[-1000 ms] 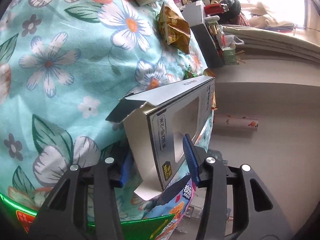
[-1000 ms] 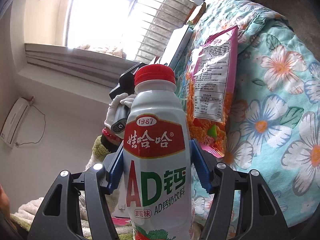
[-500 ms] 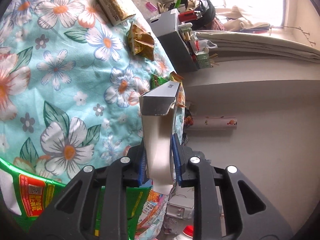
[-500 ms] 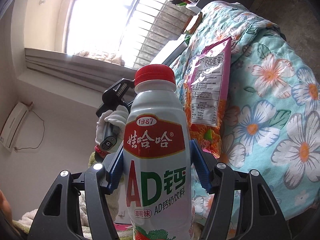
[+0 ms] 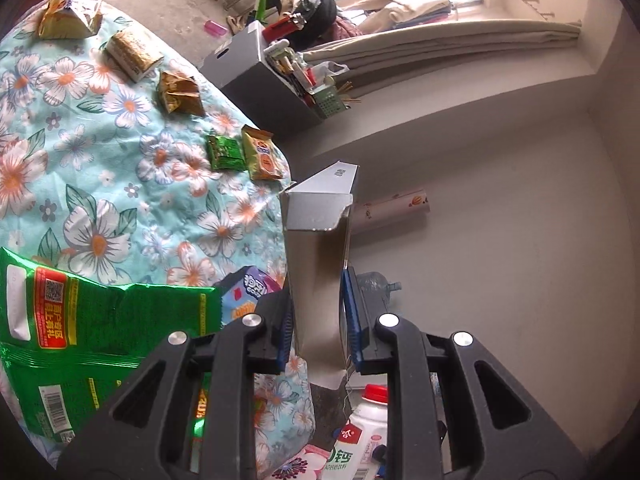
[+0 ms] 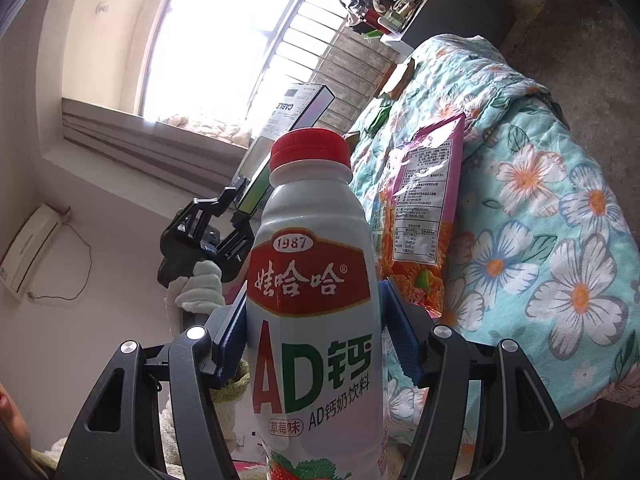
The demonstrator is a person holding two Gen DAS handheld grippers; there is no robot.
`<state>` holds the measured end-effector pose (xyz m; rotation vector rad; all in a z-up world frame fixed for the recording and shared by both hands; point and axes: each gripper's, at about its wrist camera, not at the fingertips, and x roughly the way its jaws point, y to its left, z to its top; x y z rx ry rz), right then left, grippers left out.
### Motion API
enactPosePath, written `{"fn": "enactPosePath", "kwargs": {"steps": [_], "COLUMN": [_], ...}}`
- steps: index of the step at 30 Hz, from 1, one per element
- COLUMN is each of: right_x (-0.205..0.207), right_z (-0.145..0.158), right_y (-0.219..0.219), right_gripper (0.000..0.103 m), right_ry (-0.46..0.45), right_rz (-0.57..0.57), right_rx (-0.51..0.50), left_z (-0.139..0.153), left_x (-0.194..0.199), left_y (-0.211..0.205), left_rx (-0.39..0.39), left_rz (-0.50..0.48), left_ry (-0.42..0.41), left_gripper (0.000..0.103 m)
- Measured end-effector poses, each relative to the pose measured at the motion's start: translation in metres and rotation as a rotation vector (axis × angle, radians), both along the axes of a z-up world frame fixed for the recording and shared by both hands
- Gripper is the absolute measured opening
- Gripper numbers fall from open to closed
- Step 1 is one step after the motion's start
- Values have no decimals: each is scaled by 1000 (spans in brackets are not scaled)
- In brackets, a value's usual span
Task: Collect trash
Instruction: 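Carry the cable box and AD milk bottle over the wastebasket and open both tools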
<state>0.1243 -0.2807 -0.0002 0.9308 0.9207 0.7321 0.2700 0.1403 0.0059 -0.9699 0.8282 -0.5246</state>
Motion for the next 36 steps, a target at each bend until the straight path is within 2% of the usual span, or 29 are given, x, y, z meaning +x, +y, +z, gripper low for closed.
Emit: {"fn": "enactPosePath", "kwargs": {"steps": [5,11,18,23,27,31,36], "right_x": [-13,-31,-53,-66,-65,-49,-22], "right_z": [11,17,2,-32,-74,-124,-194], "right_y": [-28,-83,-174,-238,-284,-316,-349], "right_gripper": [61,61,61,61,61,61,61], "right_ry": [-23,-36,-10,66,158,253,395], "right_rz": [-67,-211,-473,-659,-772,-834,-869], "right_rx": [4,6,15,44,95,159,236], "left_z": [19,27,16,-7,-43,-92,-145], "left_x": [-8,-2,18,34,48,59,73], "left_y": [-47,-123,-238,-339,-421,-491,-554], "left_rx": [30,84,246,414,557,676,772], "left_rz": [-107,-252,-420,-572,-694,-776,-809], "left_ry": [-51,-93,-105,-91,-48,22,62], "left_gripper": [20,20,20,20,21,21,21]}}
